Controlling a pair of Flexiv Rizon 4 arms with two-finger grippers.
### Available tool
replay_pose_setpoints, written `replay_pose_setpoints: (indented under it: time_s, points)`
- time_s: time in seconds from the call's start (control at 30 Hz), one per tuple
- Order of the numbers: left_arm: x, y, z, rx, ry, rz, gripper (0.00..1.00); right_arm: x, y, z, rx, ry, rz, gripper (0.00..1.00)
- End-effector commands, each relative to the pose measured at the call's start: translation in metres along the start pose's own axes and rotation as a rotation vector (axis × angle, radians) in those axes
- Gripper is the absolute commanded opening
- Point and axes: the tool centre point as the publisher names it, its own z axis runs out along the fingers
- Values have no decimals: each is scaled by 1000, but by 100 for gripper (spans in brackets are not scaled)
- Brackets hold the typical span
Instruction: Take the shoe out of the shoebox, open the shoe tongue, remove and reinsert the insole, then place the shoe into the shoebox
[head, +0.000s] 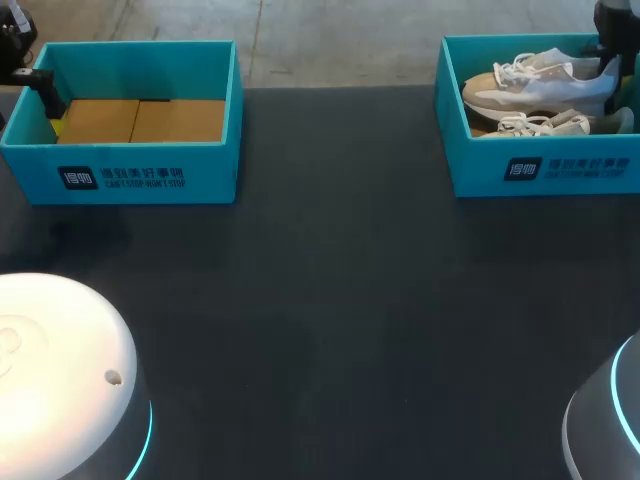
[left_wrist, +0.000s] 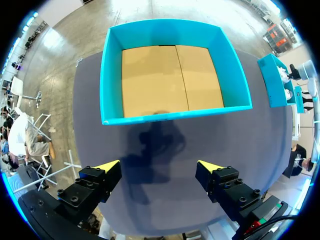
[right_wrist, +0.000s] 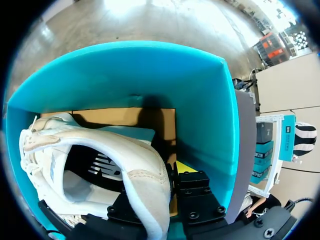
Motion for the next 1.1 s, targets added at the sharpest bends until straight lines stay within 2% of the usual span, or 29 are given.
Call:
replay_pose_setpoints:
  time_s: [0.03,0.37,0.87,1.1]
  points:
    - [0,1,0,1,-2,0,100,0,6,6,8,3,1,0]
    - [0,1,0,1,-2,0,100,2,13,17,15,1,12,0]
    - [0,1,0,1,-2,0,100,-3,13,32,38,7,29,0]
    - [0,1,0,1,-2,0,100,1,13,36,46,18,25,0]
